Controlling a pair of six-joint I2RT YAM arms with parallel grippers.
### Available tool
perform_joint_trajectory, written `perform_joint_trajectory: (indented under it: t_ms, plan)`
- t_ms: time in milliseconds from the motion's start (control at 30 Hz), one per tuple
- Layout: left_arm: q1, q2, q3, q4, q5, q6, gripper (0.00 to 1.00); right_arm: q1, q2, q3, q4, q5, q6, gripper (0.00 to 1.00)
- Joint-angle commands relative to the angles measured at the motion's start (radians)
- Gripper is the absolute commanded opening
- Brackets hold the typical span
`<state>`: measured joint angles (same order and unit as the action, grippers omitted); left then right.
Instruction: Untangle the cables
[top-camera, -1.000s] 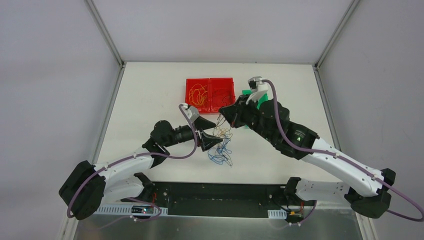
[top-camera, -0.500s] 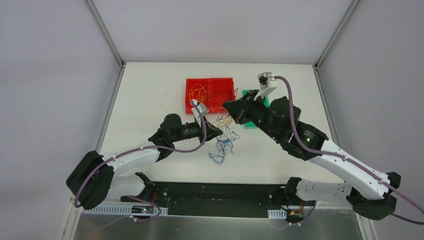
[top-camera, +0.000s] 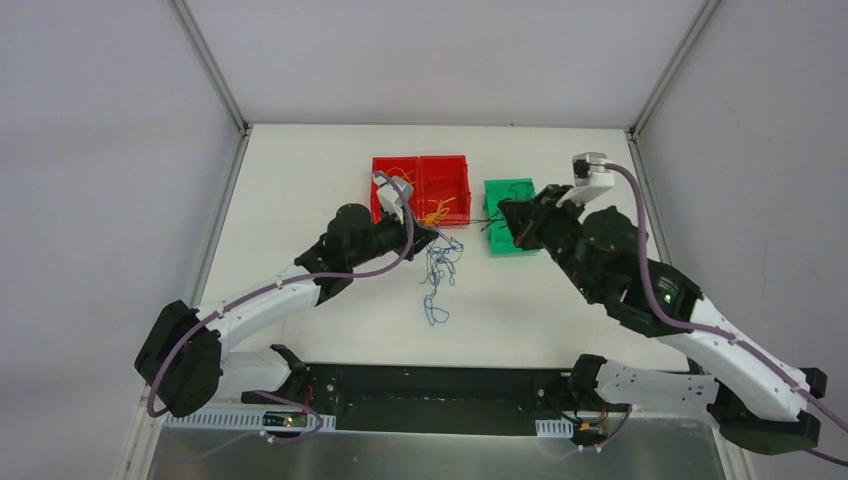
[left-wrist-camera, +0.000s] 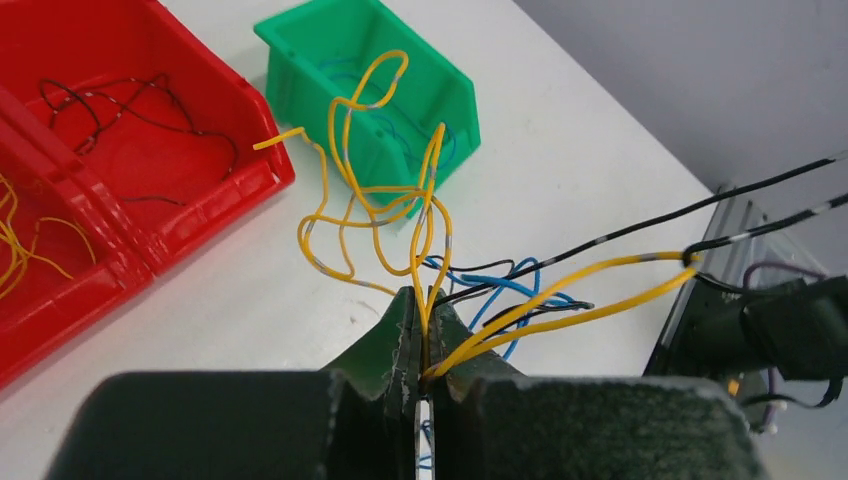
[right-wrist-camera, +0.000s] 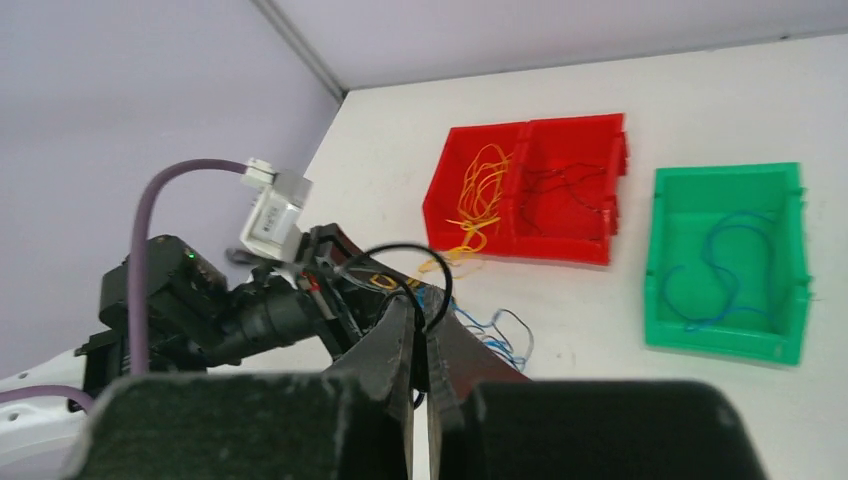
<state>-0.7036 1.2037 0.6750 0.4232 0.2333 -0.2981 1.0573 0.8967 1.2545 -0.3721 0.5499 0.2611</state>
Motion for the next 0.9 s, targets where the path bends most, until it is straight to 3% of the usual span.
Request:
perform_joint_trajectory:
  t_ms: [0, 133, 267, 367, 667, 700, 800, 867]
  plan:
    - [0.095, 0.059, 0.007, -0.217, -0.158, -0.088, 0.00, -0.005, -0.210, 0.043, 0.064, 0.265, -0.095, 0.00]
    - [0.107, 0.058, 0.022, -0.229, -0.107, -0.090, 0.00, -0.004, -0.321, -0.003, 0.094, 0.302, -0.134, 0.00]
    - [0.107, -0.002, -0.004, -0.182, 0.001, -0.080, 0.20, -0.004, -0.327, -0.011, 0.066, 0.269, -0.133, 0.00]
    - [0.107, -0.060, -0.062, -0.127, -0.059, -0.099, 0.15, -0.004, -0.308, -0.003, 0.051, 0.261, -0.133, 0.00]
    - [0.107, -0.135, -0.077, -0.197, -0.189, -0.112, 0.03, -0.005, -0.318, 0.033, 0.049, 0.259, -0.134, 0.00]
    - [0.107, -0.142, -0.084, -0.182, -0.175, -0.106, 0.06, -0.005, -0.318, 0.036, 0.048, 0.253, -0.133, 0.00]
    - [0.107, -0.138, -0.105, -0.073, 0.012, -0.069, 0.36, -0.005, -0.305, 0.056, 0.040, 0.228, -0.122, 0.00]
    - [0.104, -0.102, -0.129, 0.057, 0.171, -0.069, 0.51, -0.005, -0.285, 0.078, 0.031, 0.196, -0.104, 0.00]
